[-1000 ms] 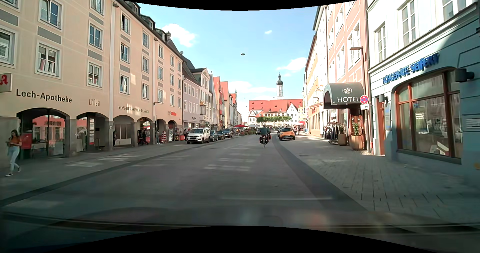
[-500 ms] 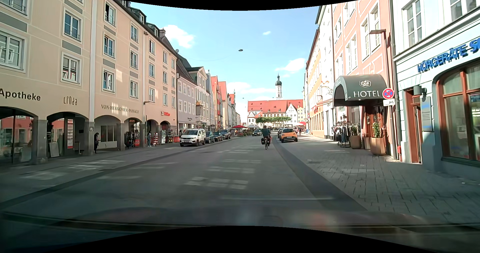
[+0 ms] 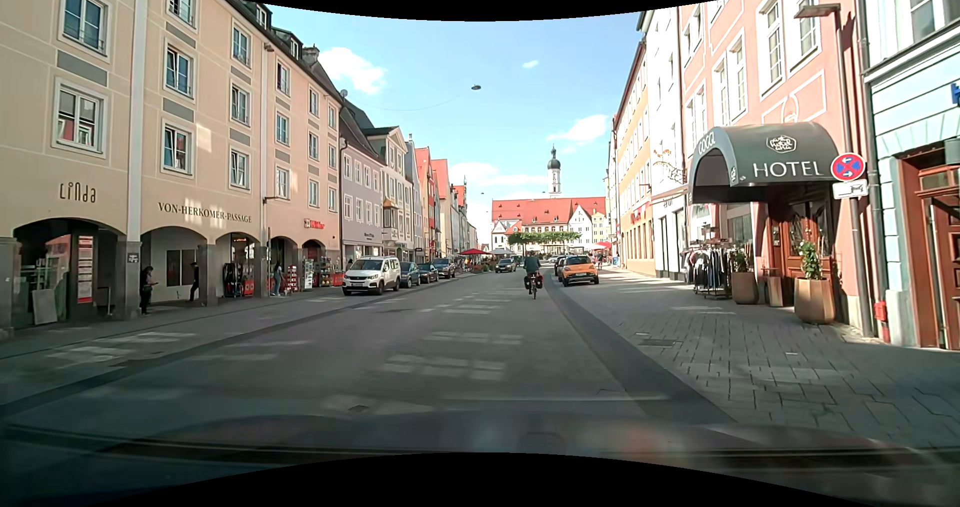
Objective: Follow the waypoints while adhering to traffic rules and regulations
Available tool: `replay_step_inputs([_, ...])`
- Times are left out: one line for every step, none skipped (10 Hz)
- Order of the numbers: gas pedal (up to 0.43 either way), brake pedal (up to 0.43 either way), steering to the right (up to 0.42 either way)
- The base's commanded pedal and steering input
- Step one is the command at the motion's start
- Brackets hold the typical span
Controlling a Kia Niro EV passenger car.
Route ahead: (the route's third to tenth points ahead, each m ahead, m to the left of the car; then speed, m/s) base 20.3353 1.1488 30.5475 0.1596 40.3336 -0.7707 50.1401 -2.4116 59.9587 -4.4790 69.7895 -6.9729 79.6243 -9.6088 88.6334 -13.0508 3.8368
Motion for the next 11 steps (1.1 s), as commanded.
replay_step_inputs([0.000,0.006,0.016])
replay_step_inputs([0.000,0.006,0.014])
replay_step_inputs([0.000,0.006,0.011])
replay_step_inputs([0.000,0.006,0.010])
replay_step_inputs([0.000,0.006,0.010])
replay_step_inputs([0.000,0.006,0.009])
replay_step_inputs([0.000,0.006,0.007])
replay_step_inputs([0.000,0.006,0.004])
replay_step_inputs([0.000,0.006,0.002])
replay_step_inputs([0.000,0.006,0.001])
replay_step_inputs([0.000,0.006,-0.001])
